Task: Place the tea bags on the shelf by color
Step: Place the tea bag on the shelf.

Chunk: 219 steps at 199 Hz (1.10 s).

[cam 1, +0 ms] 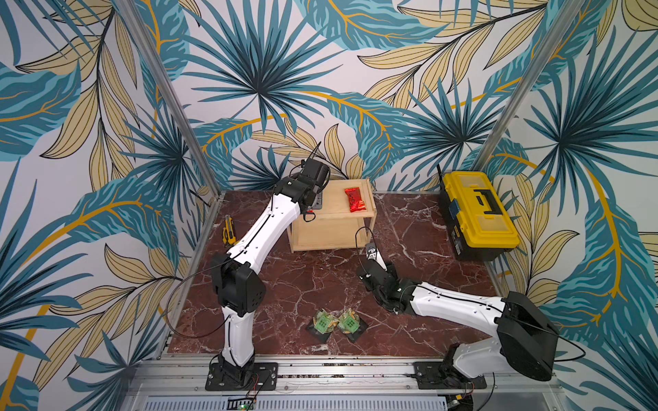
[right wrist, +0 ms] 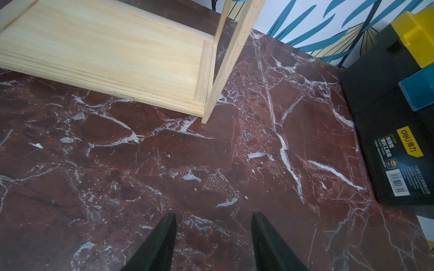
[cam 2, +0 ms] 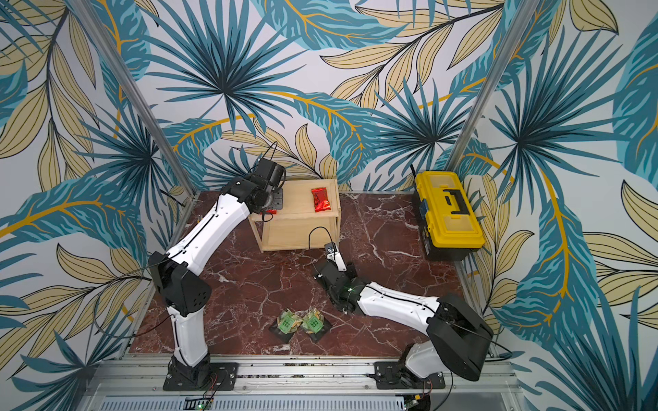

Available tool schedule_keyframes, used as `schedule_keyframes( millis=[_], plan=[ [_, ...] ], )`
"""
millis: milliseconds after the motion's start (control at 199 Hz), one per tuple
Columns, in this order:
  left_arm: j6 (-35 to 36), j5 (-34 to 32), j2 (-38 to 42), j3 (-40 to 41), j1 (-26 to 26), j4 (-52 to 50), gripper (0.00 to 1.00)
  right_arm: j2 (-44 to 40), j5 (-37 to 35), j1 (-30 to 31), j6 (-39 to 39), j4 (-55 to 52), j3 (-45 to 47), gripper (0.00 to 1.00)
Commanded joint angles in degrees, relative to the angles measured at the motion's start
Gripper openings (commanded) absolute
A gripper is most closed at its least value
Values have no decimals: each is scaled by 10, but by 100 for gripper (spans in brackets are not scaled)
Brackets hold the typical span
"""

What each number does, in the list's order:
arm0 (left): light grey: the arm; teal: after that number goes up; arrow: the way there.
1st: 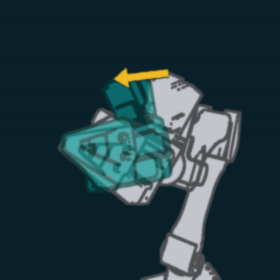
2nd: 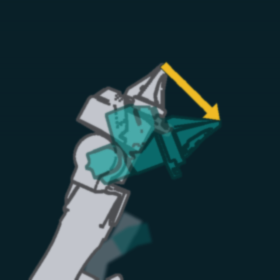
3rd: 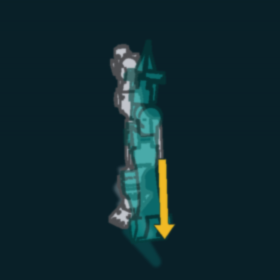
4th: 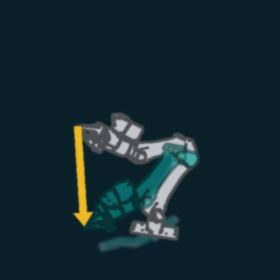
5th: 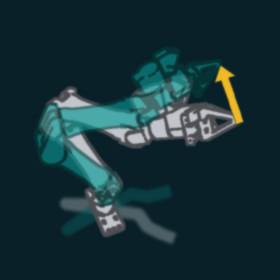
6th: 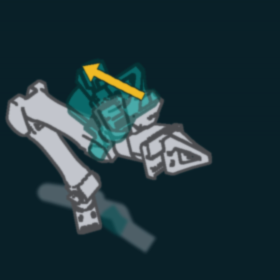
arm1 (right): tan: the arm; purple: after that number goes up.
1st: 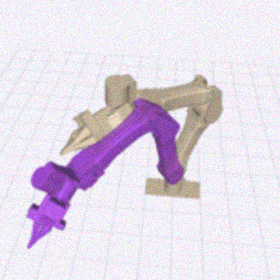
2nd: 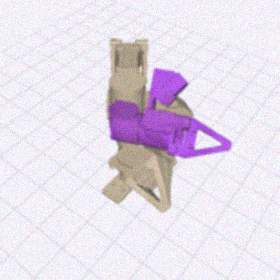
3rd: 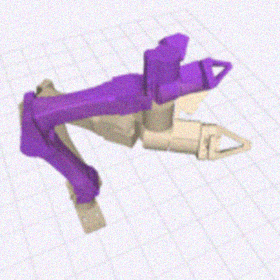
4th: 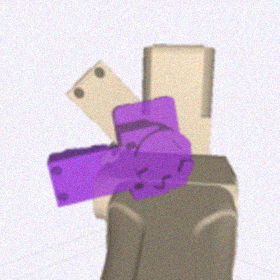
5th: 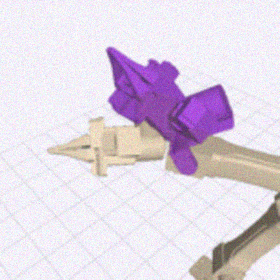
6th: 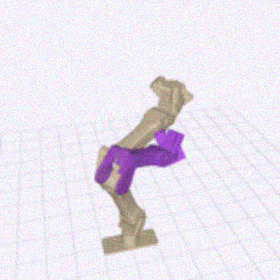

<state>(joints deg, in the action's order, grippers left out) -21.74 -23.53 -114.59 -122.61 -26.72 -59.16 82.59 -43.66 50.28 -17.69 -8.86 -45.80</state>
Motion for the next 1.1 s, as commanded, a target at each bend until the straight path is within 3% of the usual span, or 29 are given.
schedule_keyframes(
  millis=[0, 332, 814, 975, 1095],
  plan=[
    [17, 11, -21, -47, 6, -14, 57, 9, 2, -1, 6, 10, -8, 57],
    [23, 1, -43, -45, 12, -12, 60, 13, 5, -1, 7, 12, -6, 57],
    [44, 16, -19, -41, 13, 2, 80, -3, 12, -1, 16, 9, -7, 57],
    [41, 55, 47, -35, 2, 8, 81, -26, 95, 0, 51, 8, -6, 58],
    [34, 71, 132, 37, -23, 39, 81, -54, 167, 23, 74, 16, 11, 58]
  ],
)
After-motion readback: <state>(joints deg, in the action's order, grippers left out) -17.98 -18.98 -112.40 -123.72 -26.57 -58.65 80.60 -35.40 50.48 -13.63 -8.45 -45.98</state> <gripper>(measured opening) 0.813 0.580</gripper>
